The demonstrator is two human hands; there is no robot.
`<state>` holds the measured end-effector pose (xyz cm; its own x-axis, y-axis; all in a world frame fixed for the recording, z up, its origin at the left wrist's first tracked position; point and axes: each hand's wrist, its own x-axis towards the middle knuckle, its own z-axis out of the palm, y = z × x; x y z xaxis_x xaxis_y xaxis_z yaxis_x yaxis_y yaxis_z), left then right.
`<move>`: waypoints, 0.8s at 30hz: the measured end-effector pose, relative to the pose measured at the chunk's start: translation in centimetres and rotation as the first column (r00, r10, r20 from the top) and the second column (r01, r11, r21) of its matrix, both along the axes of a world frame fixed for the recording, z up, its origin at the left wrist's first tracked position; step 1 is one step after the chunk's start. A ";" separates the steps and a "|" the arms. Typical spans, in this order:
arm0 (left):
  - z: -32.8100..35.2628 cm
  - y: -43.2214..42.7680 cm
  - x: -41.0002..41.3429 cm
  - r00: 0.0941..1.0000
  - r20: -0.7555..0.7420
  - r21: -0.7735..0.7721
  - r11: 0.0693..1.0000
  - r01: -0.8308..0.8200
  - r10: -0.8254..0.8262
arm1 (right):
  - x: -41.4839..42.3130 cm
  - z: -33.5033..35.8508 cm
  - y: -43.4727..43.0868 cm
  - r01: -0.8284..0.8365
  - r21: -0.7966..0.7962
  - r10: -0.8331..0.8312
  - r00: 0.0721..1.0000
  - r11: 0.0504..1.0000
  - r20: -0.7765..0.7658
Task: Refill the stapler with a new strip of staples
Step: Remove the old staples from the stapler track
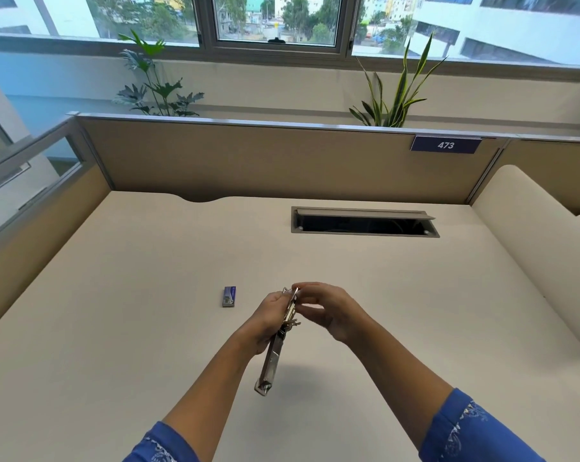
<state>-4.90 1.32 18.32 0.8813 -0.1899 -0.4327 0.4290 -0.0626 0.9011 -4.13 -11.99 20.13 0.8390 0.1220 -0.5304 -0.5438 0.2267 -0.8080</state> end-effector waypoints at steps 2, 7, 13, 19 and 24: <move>-0.1 -0.2 0.0 1.000 0.010 0.004 1.000 -0.004 0.004 | -0.3 0.0 0.7 0.017 0.038 -0.014 0.997 0.999 -0.072; -0.6 -0.4 -0.2 1.000 0.014 -0.029 0.999 -0.018 0.018 | -0.9 0.1 2.5 0.081 0.069 -0.074 0.992 0.994 -0.101; -1.4 -0.4 -0.3 1.000 0.007 0.042 0.999 -0.030 0.030 | -1.3 0.5 3.2 0.106 0.108 -0.087 0.982 0.989 -0.165; -1.7 0.0 -0.1 0.999 -0.012 0.008 0.999 -0.049 0.049 | -1.3 0.2 3.1 0.032 0.048 -0.028 0.996 0.998 -0.079; -1.7 0.0 -0.1 0.998 -0.025 -0.024 0.998 -0.065 0.064 | -1.1 0.3 2.3 0.020 0.075 -0.013 0.995 0.997 -0.095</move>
<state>-5.00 1.27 16.59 0.8815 -0.1438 -0.4498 0.4530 -0.0115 0.8914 -5.18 -9.66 20.44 0.7881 0.1510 -0.5967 -0.6120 0.2949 -0.7338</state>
